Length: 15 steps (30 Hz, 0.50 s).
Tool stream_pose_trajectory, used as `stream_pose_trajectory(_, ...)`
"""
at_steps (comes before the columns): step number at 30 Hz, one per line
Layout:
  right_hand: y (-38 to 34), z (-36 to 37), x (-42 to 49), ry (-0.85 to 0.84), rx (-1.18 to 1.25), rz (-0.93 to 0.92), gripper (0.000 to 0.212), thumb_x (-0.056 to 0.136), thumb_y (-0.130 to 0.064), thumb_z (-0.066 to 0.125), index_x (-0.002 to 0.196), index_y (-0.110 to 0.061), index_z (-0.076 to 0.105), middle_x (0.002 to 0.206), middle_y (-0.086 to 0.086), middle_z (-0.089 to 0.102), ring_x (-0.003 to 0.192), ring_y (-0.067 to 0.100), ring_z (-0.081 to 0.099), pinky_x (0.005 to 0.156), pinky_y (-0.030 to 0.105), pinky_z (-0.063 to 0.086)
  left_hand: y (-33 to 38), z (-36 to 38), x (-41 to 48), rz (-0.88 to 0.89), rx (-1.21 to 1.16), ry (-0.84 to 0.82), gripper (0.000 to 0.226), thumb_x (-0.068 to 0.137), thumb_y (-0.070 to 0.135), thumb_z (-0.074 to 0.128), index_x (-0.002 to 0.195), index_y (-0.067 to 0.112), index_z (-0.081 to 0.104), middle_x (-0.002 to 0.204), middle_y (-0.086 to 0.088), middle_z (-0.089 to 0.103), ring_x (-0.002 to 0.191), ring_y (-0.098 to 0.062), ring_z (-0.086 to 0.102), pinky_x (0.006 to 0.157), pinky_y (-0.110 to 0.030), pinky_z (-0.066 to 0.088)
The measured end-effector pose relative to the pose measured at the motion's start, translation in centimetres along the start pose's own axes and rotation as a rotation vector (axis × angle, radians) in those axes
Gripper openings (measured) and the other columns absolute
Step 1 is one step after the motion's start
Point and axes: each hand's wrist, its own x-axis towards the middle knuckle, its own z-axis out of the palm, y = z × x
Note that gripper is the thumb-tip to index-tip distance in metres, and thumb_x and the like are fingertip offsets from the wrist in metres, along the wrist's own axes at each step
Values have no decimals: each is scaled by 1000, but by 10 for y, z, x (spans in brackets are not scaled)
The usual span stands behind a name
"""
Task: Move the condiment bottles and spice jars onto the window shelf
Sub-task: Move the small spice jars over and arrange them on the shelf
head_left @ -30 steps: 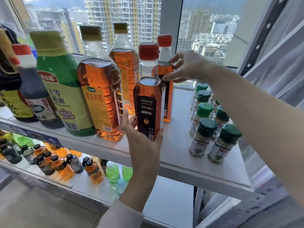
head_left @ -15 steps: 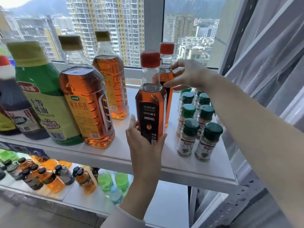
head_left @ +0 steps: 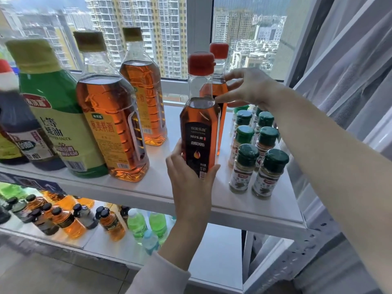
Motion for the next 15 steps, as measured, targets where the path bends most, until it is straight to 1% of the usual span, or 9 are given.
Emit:
stream_pose_trajectory(3, 3, 0, 0, -5, -4, -4, 58, 69, -9, 76, 122, -9, 53, 108, 8, 63, 97, 23, 64, 84, 35, 55, 1, 0, -1, -10, -12, 0, 81, 70, 18, 78, 133, 26, 28, 117, 15, 29, 125, -16, 41, 97, -45, 48)
stream_pose_trajectory(6, 3, 0, -1, -18, 41, -1, 55, 72, -11, 74, 122, -8, 52, 107, 7, 62, 91, 19, 64, 81, 32, 56, 2, 0, -2, -3, 2, -3, 82, 69, 18, 79, 134, 25, 28, 116, 15, 29, 125, -17, 41, 96, -46, 48)
stream_pose_trajectory(8, 5, 1, -1, -5, 52, -6, 54, 74, -12, 73, 123, -8, 52, 108, 9, 61, 91, 19, 64, 83, 33, 55, 2, 0, -3, -1, 12, -2, 83, 69, 18, 79, 134, 25, 28, 116, 16, 29, 125, -17, 40, 97, -46, 48)
stream_pose_trajectory(11, 4, 1, -3, -14, 77, -4, 54, 76, -15, 71, 125, -7, 50, 112, 11, 61, 88, 16, 64, 79, 30, 55, 2, 0, -3, -1, -13, 4, 83, 68, 19, 80, 129, 37, 27, 117, 17, 29, 125, -20, 42, 97, -47, 47)
stream_pose_trajectory(12, 3, 1, -5, -19, 93, -10, 57, 76, -17, 71, 127, -7, 49, 114, 12, 62, 89, 16, 64, 80, 31, 55, 2, -1, -3, 1, -19, 3, 83, 67, 19, 80, 127, 40, 27, 118, 18, 30, 125, -21, 43, 96, -48, 48)
stream_pose_trajectory(13, 2, 1, -7, -20, 105, -7, 63, 74, -22, 72, 130, -7, 47, 116, 13, 61, 92, 18, 64, 83, 33, 55, 2, -1, -4, 2, -19, -3, 83, 68, 19, 80, 127, 40, 26, 119, 17, 30, 126, -21, 43, 96, -48, 48)
stream_pose_trajectory(15, -2, 1, -12, 0, 93, 24, 78, 69, -33, 73, 135, -6, 42, 122, 15, 58, 103, 23, 61, 92, 37, 51, 5, -3, -5, 7, -25, -25, 89, 68, 19, 80, 135, 32, 23, 128, 10, 33, 127, -18, 39, 99, -45, 46)
